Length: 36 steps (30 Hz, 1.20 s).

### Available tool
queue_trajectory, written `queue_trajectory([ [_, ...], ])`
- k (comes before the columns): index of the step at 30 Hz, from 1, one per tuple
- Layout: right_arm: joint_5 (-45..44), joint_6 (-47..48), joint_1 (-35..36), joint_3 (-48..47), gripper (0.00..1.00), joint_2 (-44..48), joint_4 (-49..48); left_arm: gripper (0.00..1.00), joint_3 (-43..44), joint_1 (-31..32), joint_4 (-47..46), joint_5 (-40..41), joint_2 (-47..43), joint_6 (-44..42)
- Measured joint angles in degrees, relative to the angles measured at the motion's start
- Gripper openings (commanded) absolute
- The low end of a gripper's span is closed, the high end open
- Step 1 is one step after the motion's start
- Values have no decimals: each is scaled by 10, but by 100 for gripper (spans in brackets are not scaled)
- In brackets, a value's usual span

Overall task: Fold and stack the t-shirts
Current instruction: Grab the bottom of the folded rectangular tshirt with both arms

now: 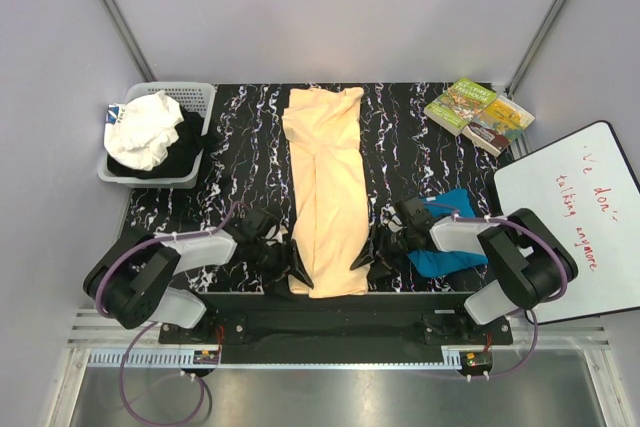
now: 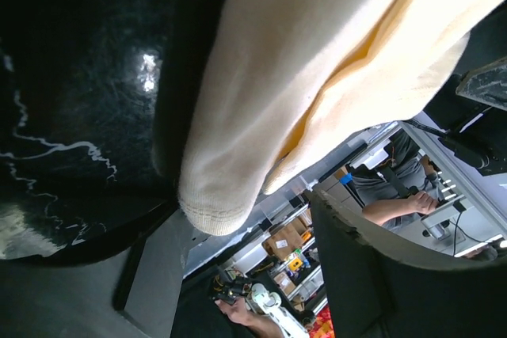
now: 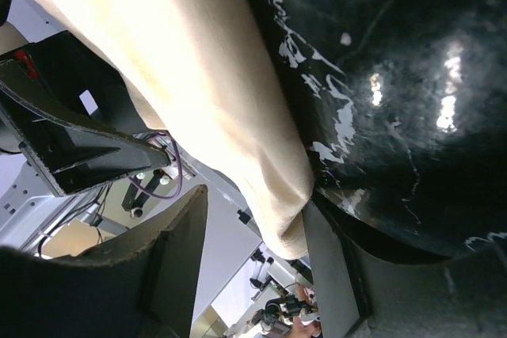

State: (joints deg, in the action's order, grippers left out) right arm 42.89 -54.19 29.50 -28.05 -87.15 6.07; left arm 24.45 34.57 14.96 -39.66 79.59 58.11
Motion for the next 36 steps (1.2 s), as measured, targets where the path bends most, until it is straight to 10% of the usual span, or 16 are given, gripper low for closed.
queue_trajectory([
  [20, -208, 129, 16, -149, 58, -14, 320, 66, 34, 4, 43, 0, 32, -28],
  [25, -335, 183, 16, -178, 0, 15, 356, 66, 41, 4, 52, -2, 39, -40],
  [36, -440, 219, 16, -288, 0, -106, 393, 66, 45, 5, 58, -3, 42, -56],
])
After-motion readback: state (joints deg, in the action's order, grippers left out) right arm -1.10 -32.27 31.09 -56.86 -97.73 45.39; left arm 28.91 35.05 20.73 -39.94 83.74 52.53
